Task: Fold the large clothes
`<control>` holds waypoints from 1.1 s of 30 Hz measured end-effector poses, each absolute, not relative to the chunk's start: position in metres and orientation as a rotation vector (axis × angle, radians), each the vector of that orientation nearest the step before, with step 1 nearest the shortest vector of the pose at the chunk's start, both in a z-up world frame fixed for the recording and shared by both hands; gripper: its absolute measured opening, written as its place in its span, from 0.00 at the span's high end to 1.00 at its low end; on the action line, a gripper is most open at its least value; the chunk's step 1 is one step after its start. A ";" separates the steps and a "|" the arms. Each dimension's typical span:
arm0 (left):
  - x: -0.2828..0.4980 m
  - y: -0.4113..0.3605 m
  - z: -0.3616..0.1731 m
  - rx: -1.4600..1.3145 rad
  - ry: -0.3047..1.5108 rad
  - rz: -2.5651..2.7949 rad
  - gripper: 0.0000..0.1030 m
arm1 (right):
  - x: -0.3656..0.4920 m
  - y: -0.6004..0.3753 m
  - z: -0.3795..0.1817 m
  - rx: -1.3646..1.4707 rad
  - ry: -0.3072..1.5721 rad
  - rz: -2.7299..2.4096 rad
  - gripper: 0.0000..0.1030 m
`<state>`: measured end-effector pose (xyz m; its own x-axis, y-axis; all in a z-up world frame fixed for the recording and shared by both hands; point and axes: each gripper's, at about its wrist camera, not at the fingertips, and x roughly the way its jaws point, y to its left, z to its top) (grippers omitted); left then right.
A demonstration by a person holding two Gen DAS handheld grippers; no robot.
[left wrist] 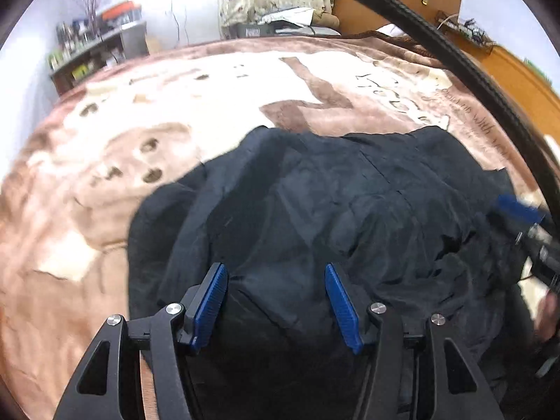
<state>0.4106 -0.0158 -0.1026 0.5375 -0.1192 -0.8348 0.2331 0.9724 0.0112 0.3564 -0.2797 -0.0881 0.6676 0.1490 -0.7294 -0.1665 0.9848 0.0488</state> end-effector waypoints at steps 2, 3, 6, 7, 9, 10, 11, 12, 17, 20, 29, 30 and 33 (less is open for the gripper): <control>0.411 -0.018 -0.106 0.127 0.974 -0.182 0.43 | 0.363 -0.279 -0.100 -0.039 0.861 0.169 0.53; 0.412 -0.019 -0.112 0.127 0.985 -0.162 0.43 | 0.366 -0.278 -0.106 -0.041 0.882 0.168 0.53; 0.412 -0.025 -0.122 0.137 0.988 -0.144 0.41 | 0.370 -0.276 -0.126 -0.051 0.911 0.155 0.53; 0.414 -0.027 -0.126 0.139 0.994 -0.136 0.41 | 0.371 -0.275 -0.130 -0.054 0.913 0.151 0.53; 0.417 -0.025 -0.130 0.109 1.004 -0.138 0.41 | 0.373 -0.272 -0.137 -0.065 0.923 0.138 0.53; 0.418 -0.022 -0.133 0.086 1.014 -0.144 0.40 | 0.371 -0.273 -0.140 -0.064 0.923 0.137 0.53; 0.419 -0.019 -0.136 0.065 1.018 -0.150 0.40 | 0.372 -0.274 -0.143 -0.061 0.921 0.139 0.53; 0.421 -0.018 -0.137 0.056 1.018 -0.156 0.40 | 0.372 -0.275 -0.147 -0.050 0.924 0.141 0.53; 0.416 -0.017 -0.141 0.062 1.014 -0.152 0.40 | 0.372 -0.277 -0.144 -0.047 0.938 0.132 0.53; 0.409 -0.019 -0.133 0.093 1.006 -0.144 0.40 | 0.359 -0.274 -0.114 -0.006 0.874 0.164 0.53; 0.403 -0.014 -0.133 0.079 1.004 -0.152 0.37 | 0.327 -0.221 -0.121 -0.075 0.890 0.452 0.53; 0.403 -0.014 -0.134 0.081 1.004 -0.153 0.37 | 0.331 -0.216 -0.136 -0.098 0.930 0.440 0.53; 0.405 -0.014 -0.139 0.078 1.011 -0.161 0.36 | 0.338 -0.211 -0.162 -0.134 0.959 0.411 0.52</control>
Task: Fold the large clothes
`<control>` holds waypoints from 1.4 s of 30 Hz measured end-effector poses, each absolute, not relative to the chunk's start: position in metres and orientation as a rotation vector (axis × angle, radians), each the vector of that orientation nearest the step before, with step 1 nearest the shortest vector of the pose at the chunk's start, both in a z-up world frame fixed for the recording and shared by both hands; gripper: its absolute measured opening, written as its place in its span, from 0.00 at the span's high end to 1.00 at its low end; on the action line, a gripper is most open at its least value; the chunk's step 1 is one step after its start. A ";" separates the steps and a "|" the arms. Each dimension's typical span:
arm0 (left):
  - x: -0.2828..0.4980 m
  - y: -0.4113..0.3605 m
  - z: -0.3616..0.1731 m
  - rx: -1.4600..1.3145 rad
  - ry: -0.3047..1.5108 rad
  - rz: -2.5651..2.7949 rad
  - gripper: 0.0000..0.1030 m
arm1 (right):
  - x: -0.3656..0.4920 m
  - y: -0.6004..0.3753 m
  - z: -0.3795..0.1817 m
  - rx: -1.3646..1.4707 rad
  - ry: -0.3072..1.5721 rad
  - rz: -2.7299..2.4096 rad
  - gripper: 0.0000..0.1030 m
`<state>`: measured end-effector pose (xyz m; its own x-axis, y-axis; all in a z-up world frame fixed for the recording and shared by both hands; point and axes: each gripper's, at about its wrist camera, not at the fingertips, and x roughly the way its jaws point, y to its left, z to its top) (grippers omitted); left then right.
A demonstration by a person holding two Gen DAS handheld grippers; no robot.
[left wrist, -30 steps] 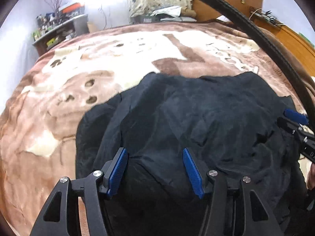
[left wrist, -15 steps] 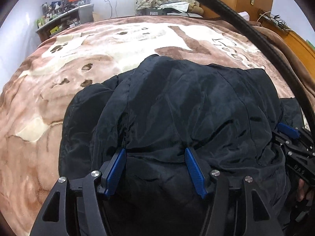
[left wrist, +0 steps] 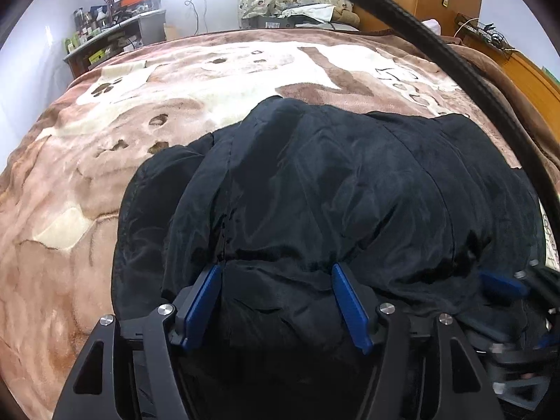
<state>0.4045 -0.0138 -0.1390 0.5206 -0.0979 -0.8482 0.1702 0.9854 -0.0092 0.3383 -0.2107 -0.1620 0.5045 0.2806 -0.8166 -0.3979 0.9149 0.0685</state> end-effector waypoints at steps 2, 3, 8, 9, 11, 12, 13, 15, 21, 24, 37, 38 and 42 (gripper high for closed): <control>0.406 -0.015 -0.142 0.087 1.008 -0.161 0.36 | 0.339 -0.206 -0.166 -0.150 0.954 0.400 0.52; 0.406 -0.015 -0.143 0.089 1.007 -0.162 0.36 | 0.339 -0.203 -0.167 -0.156 0.955 0.396 0.52; 0.405 -0.016 -0.147 0.082 1.000 -0.159 0.35 | 0.341 -0.201 -0.173 -0.158 0.979 0.381 0.51; 0.404 -0.017 -0.147 0.095 0.996 -0.157 0.35 | 0.343 -0.201 -0.174 -0.154 0.989 0.378 0.51; 0.404 -0.016 -0.146 0.089 1.005 -0.162 0.35 | 0.342 -0.201 -0.170 -0.145 1.002 0.371 0.51; 0.404 -0.013 -0.144 0.063 1.019 -0.164 0.35 | 0.342 -0.202 -0.168 -0.138 1.015 0.369 0.51; 0.403 -0.012 -0.142 0.055 1.029 -0.166 0.35 | 0.346 -0.201 -0.164 -0.132 1.024 0.369 0.51; 0.401 -0.008 -0.134 0.049 1.036 -0.177 0.35 | 0.347 -0.205 -0.147 -0.090 1.045 0.373 0.51; 0.395 0.020 -0.087 0.014 0.934 -0.143 0.35 | 0.337 -0.244 -0.073 -0.026 0.827 0.347 0.51; 0.413 0.029 -0.079 0.019 0.927 -0.092 0.34 | 0.357 -0.270 -0.071 -0.034 0.818 0.207 0.51; 0.447 0.038 -0.150 0.014 1.073 -0.037 0.22 | 0.397 -0.313 -0.149 0.064 0.973 0.147 0.50; 0.447 0.037 -0.150 0.016 1.075 -0.037 0.21 | 0.397 -0.313 -0.152 0.061 0.973 0.148 0.49; 0.448 0.035 -0.153 0.039 1.080 -0.036 0.20 | 0.396 -0.314 -0.160 0.074 0.979 0.145 0.50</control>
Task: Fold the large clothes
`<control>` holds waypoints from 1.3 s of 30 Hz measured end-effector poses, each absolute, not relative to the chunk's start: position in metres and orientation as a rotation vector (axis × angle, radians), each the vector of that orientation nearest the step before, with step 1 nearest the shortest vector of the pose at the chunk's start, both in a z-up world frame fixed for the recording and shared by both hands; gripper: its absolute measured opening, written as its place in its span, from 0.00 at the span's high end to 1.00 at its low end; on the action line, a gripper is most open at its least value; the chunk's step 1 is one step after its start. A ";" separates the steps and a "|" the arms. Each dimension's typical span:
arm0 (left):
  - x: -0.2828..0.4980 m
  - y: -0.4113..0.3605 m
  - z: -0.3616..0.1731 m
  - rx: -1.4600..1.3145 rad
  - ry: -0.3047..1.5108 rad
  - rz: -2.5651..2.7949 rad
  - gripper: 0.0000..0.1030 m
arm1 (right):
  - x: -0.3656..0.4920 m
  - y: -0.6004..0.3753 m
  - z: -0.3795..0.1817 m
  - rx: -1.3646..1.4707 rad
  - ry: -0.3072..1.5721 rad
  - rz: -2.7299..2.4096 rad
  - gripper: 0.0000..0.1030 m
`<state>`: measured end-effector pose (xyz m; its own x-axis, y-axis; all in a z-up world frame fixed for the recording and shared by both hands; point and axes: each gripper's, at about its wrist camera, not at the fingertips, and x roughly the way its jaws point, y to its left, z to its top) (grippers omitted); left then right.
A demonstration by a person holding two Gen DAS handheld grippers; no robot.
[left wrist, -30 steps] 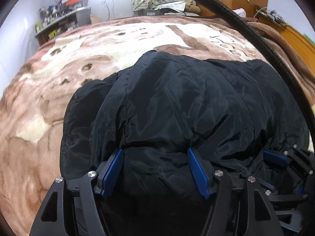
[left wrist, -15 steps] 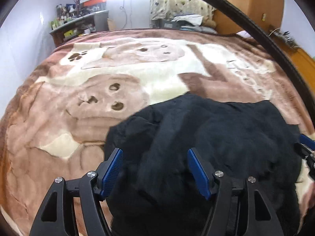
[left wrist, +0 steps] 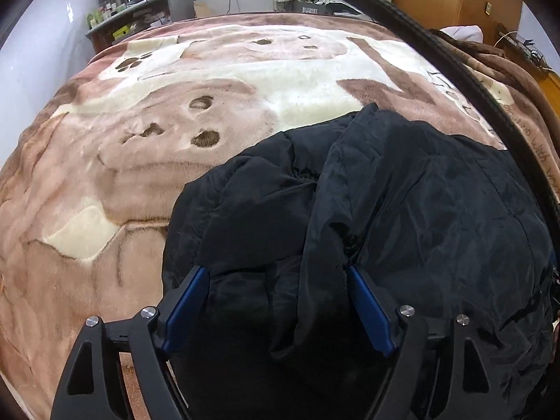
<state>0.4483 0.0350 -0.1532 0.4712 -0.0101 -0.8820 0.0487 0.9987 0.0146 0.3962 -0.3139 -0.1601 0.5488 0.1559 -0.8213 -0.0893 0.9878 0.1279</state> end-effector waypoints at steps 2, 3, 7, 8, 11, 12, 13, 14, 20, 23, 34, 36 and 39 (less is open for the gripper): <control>0.451 0.038 -0.157 0.040 1.080 -0.025 0.17 | 0.397 -0.313 -0.160 0.069 0.985 0.139 0.50; 0.451 0.037 -0.157 0.042 1.078 -0.016 0.17 | 0.398 -0.312 -0.159 0.059 0.990 0.135 0.49; 0.449 0.041 -0.145 -0.017 1.097 -0.024 0.19 | 0.399 -0.311 -0.141 0.053 0.994 0.097 0.48; 0.447 0.044 -0.139 -0.031 1.107 -0.032 0.19 | 0.393 -0.313 -0.128 0.070 0.970 0.089 0.48; 0.428 0.056 -0.116 -0.066 1.078 -0.089 0.19 | 0.369 -0.318 -0.092 0.124 0.896 0.102 0.48; 0.419 0.061 -0.107 -0.057 1.067 -0.090 0.19 | 0.358 -0.319 -0.080 0.124 0.879 0.094 0.48; 0.407 0.067 -0.095 -0.060 1.051 -0.093 0.19 | 0.352 -0.318 -0.072 0.119 0.867 0.093 0.48; 0.398 0.073 -0.085 -0.075 1.045 -0.108 0.19 | 0.340 -0.317 -0.060 0.117 0.850 0.104 0.48; 0.335 0.109 -0.028 -0.117 0.971 -0.112 0.19 | 0.271 -0.314 -0.009 0.116 0.785 0.119 0.48; 0.298 0.123 -0.005 -0.113 0.940 -0.122 0.19 | 0.234 -0.312 0.012 0.123 0.763 0.121 0.48; 0.157 0.166 -0.005 -0.128 0.979 -0.202 0.18 | 0.099 -0.313 0.024 0.169 0.721 0.110 0.43; 0.137 0.170 -0.019 -0.131 1.003 -0.211 0.18 | 0.076 -0.319 0.011 0.176 0.743 0.096 0.41; 0.119 0.174 -0.044 -0.124 1.053 -0.215 0.18 | 0.050 -0.329 -0.009 0.175 0.778 0.059 0.40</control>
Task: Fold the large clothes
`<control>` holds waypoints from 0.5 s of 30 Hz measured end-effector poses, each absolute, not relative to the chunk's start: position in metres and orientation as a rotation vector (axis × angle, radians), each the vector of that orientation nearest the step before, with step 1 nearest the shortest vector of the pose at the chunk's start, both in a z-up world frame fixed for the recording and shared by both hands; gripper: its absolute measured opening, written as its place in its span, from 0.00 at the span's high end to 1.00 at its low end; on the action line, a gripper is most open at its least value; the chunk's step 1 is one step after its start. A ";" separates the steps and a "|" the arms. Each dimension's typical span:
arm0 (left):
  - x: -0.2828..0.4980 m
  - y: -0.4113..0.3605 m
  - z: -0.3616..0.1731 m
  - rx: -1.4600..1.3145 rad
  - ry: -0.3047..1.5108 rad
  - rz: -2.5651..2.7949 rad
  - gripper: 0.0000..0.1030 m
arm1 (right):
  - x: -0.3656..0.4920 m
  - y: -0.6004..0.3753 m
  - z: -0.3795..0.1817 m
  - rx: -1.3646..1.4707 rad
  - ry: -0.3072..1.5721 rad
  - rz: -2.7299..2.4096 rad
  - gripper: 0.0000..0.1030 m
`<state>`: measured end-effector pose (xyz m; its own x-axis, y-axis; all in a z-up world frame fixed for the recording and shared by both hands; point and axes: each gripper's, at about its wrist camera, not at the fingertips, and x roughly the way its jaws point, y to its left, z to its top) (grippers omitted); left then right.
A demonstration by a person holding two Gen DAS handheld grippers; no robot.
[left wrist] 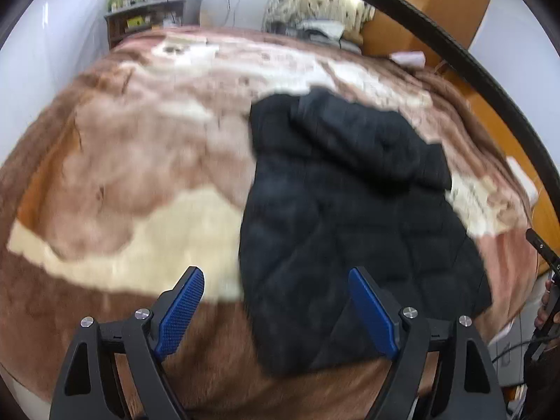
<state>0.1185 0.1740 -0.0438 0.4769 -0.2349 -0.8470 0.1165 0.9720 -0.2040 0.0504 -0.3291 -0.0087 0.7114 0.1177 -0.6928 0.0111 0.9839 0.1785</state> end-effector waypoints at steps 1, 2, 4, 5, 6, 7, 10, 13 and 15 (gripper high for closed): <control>0.114 0.176 -0.056 -0.137 1.078 -0.218 0.18 | 0.043 -0.334 -0.016 0.176 0.793 0.049 0.39; 0.111 0.178 -0.063 -0.153 1.091 -0.218 0.18 | 0.036 -0.339 -0.025 0.182 0.815 0.033 0.37; 0.104 0.183 -0.081 -0.212 1.113 -0.214 0.18 | 0.026 -0.350 -0.038 0.196 0.838 0.002 0.34; 0.103 0.184 -0.088 -0.220 1.123 -0.202 0.18 | 0.023 -0.356 -0.047 0.203 0.859 -0.009 0.34; 0.102 0.185 -0.093 -0.227 1.130 -0.198 0.18 | 0.023 -0.362 -0.056 0.218 0.883 -0.013 0.33; 0.101 0.184 -0.100 -0.238 1.141 -0.207 0.18 | 0.019 -0.366 -0.061 0.228 0.894 -0.019 0.33; 0.098 0.180 -0.114 -0.257 1.164 -0.203 0.18 | 0.016 -0.382 -0.084 0.278 0.926 -0.034 0.31; 0.098 0.173 -0.127 -0.252 1.191 -0.227 0.18 | 0.018 -0.390 -0.100 0.296 0.946 -0.031 0.29; 0.100 0.170 -0.132 -0.262 1.202 -0.222 0.18 | 0.023 -0.396 -0.110 0.320 0.966 -0.017 0.28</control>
<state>0.0997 0.1702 -0.1322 0.3455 -0.3067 -0.8869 0.0309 0.9483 -0.3159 0.0230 -0.3965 -0.1101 0.5719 0.1278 -0.8103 0.1554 0.9530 0.2600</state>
